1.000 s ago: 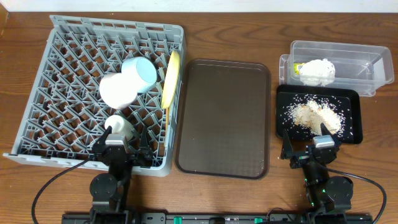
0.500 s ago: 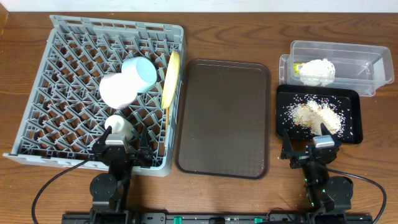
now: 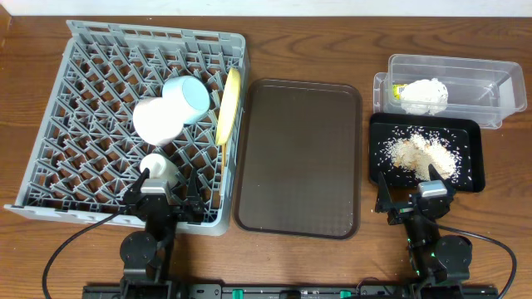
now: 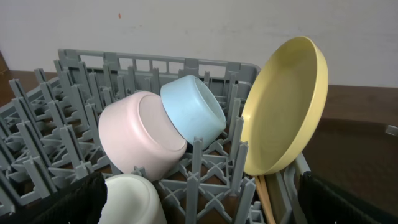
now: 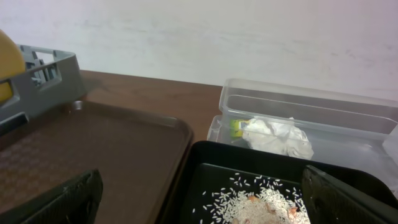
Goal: Sort waste into correct bins and load items into the dishwasher
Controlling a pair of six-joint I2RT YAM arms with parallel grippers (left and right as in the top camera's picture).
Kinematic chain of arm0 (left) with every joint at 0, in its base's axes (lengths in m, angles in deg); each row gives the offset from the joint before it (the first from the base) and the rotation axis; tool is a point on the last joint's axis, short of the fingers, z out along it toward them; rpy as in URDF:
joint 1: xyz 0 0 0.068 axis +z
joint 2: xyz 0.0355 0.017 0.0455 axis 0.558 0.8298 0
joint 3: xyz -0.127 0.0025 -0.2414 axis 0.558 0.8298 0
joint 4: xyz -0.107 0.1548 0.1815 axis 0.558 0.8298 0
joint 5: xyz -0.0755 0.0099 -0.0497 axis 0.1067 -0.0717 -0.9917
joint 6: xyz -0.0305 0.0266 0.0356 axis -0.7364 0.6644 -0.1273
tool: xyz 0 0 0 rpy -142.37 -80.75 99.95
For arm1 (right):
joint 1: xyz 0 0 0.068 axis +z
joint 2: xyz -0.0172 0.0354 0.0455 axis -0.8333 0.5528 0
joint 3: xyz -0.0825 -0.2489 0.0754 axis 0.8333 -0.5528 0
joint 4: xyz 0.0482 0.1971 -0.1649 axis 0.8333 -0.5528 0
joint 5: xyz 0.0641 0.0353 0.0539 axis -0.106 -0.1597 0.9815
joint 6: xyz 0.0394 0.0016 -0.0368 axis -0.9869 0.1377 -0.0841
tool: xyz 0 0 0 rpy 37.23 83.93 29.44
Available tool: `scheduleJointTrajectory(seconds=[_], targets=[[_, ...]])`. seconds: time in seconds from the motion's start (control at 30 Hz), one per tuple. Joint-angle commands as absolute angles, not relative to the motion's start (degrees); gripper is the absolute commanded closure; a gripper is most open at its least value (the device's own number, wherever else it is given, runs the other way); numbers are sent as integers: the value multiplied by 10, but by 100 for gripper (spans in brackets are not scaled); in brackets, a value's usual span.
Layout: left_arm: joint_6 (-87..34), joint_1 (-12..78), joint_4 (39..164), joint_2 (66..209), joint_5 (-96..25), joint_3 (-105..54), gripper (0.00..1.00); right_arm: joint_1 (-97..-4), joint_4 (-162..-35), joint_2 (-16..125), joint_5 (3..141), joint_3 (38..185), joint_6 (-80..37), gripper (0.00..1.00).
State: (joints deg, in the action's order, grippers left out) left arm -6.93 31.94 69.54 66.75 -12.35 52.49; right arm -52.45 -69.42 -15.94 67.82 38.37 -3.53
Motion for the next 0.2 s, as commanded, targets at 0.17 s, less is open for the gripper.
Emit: scheduleJointTrajectory(seconds=[0.17], targets=[[-75, 318, 709, 664, -120, 538, 2, -533, -697, -163, 679, 383, -36, 1]])
